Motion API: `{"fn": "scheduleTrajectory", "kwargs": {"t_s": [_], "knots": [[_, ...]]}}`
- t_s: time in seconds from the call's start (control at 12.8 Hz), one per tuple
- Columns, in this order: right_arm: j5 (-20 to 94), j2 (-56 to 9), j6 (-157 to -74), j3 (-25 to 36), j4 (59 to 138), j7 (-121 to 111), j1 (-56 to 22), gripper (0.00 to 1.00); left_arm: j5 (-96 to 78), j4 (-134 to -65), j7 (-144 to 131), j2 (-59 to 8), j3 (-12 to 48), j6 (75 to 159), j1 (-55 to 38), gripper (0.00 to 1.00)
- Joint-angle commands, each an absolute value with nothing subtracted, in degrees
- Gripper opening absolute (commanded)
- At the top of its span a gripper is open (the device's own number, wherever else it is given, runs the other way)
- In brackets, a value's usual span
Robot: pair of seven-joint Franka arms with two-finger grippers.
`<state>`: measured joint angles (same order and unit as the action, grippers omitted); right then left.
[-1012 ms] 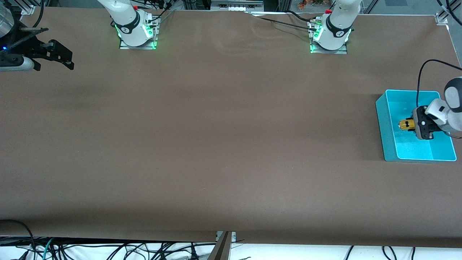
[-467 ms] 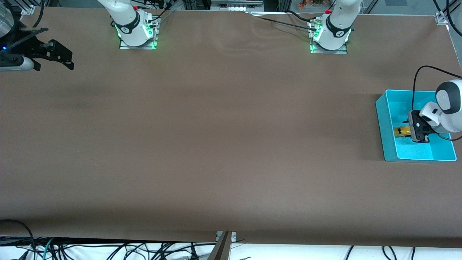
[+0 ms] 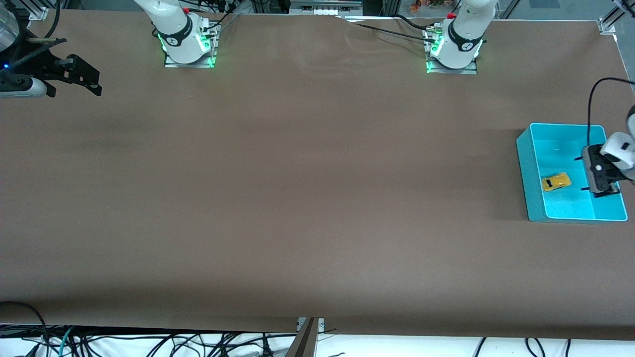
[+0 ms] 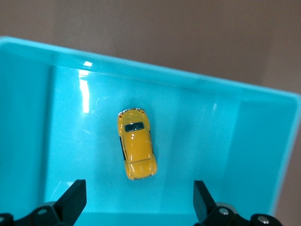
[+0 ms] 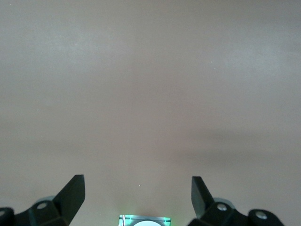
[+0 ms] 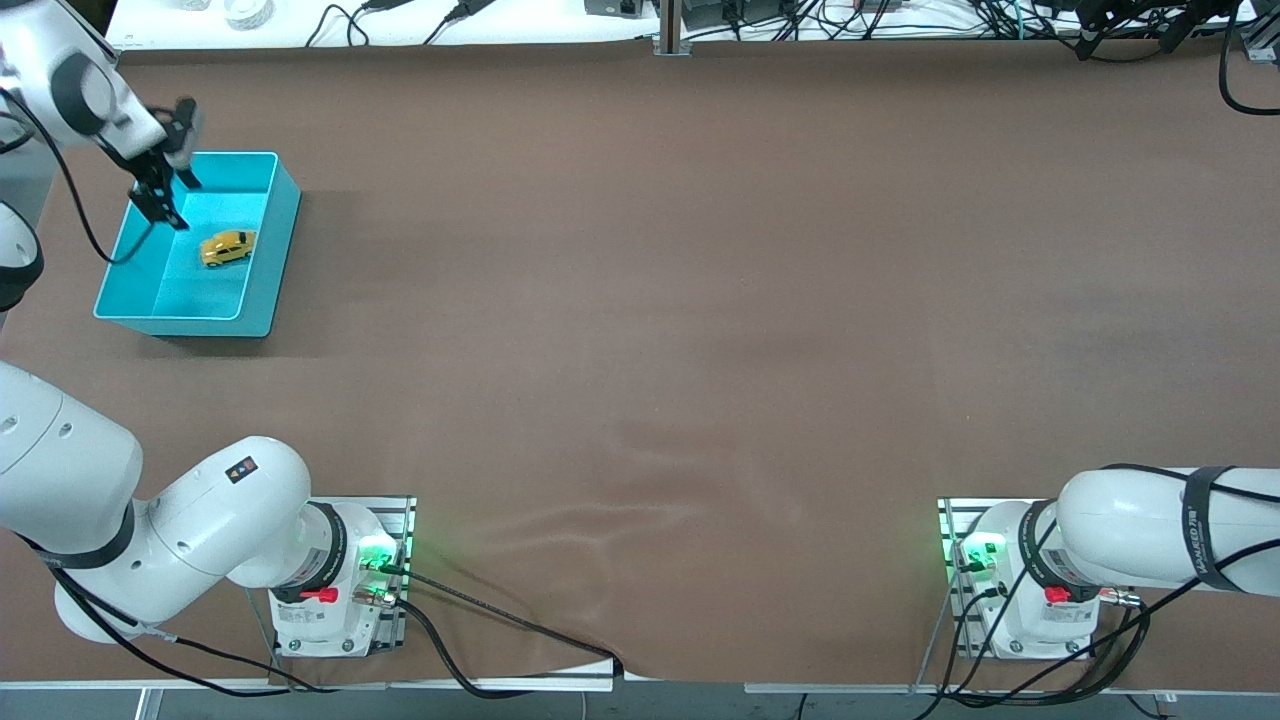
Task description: Wind and store yellow beetle car
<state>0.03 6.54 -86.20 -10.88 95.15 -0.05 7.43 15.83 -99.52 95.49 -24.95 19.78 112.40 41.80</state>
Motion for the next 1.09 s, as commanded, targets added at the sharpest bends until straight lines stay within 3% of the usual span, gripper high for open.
{"fn": "scheduleTrajectory", "kwargs": {"t_s": [0.0, 0.16, 0.47, 0.78, 1.01], "knots": [[0.7, 6.1, -85.1, -10.8, 93.6, 0.7, 7.6, 1.0, 13.9, -90.1, 89.7, -24.0, 21.2, 100.3, 39.9, 1.0], [0.7, 6.1, -85.1, -10.8, 93.6, 0.7, 7.6, 1.0, 13.4, -83.9, 79.2, -23.9, 23.4, 93.5, 39.3, 1.0], [0.7, 6.1, -84.9, -10.8, 93.6, 0.7, 7.6, 1.0, 13.4, -78.2, 61.0, -23.8, 31.8, 86.6, 38.7, 1.0], [0.7, 6.1, -84.9, -10.8, 93.6, 0.7, 7.6, 1.0, 12.0, -76.9, 34.9, -20.9, 38.9, 80.9, 35.1, 1.0], [0.7, 6.1, -84.9, -10.8, 93.6, 0.7, 7.6, 1.0, 11.5, -76.8, 24.2, -19.1, 38.9, 80.2, 29.8, 1.0]]}}
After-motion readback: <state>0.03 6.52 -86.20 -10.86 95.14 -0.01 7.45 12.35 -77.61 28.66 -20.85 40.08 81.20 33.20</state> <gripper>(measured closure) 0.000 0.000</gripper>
